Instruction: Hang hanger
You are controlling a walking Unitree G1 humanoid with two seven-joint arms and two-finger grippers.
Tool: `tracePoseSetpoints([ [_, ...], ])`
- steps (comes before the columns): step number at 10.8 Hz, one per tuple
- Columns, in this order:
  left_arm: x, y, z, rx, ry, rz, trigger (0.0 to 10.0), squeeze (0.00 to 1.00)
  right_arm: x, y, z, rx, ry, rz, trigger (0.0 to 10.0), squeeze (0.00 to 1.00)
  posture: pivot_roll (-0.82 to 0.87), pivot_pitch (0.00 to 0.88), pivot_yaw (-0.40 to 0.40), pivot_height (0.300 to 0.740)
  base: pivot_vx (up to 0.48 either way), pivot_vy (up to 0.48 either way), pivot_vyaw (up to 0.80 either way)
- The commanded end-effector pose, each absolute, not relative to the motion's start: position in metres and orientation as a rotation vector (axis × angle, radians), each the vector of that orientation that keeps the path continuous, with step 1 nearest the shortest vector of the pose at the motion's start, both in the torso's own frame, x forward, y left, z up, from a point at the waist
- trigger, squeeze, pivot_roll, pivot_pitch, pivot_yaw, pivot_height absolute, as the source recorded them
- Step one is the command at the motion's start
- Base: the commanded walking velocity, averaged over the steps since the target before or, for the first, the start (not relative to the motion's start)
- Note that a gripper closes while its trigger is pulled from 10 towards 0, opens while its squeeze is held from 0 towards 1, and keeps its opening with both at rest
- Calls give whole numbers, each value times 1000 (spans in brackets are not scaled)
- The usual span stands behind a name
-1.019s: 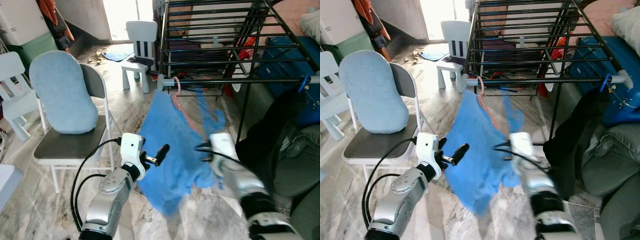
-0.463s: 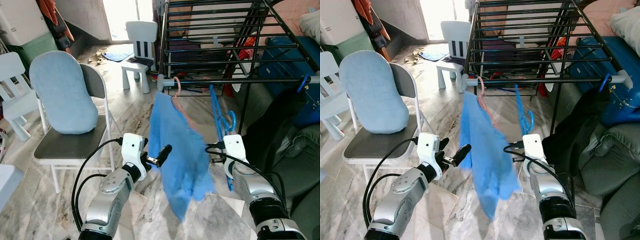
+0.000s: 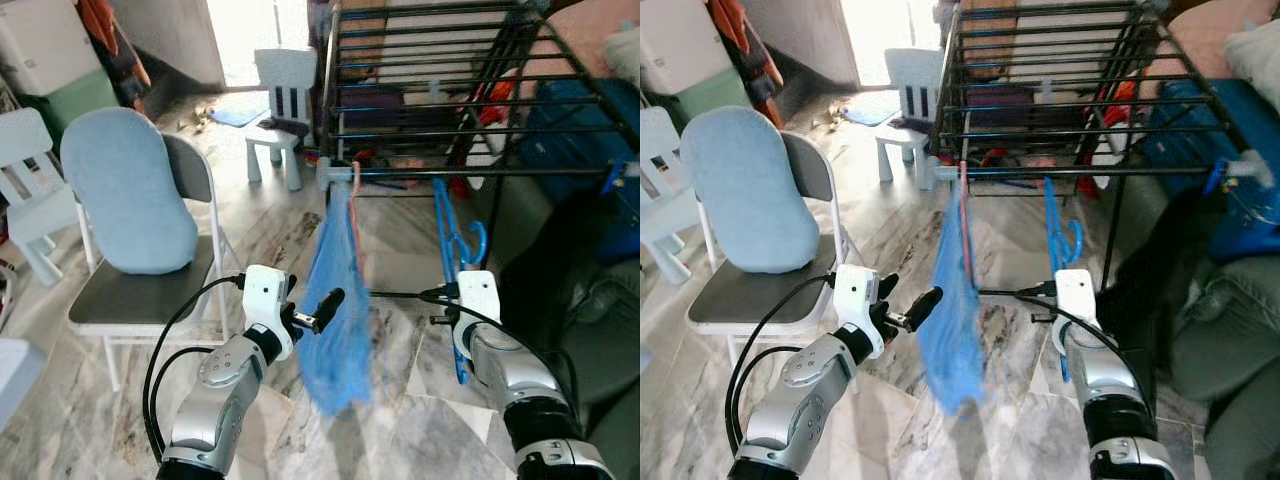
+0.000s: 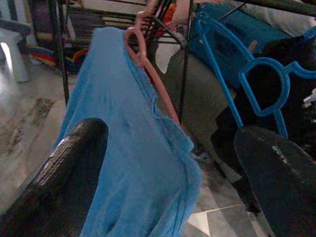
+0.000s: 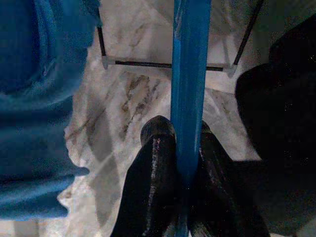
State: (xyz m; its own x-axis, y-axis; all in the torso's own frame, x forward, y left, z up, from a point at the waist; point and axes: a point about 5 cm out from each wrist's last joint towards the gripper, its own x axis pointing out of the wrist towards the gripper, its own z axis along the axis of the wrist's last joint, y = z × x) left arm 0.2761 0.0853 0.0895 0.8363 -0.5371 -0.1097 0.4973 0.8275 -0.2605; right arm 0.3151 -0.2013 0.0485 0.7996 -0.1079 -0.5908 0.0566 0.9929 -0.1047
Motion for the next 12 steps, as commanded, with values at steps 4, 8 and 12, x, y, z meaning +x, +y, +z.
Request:
tracePoseSetpoints([
  [4, 279, 88, 95, -219, 156, -551, 10000, 0, 319, -198, 55, -66, 620, -71, 10000, 0, -158, 0, 60, 740, 380, 0, -444],
  [8, 279, 88, 95, -217, 157, -541, 10000, 0, 320, -190, 58, -87, 618, 3, 10000, 0, -160, 0, 59, 740, 271, 0, 0],
  [12, 279, 88, 94, -214, 164, -539, 10000, 0, 321, -166, 66, -146, 588, 160, 10000, 0, -155, 0, 59, 740, 0, 0, 0],
])
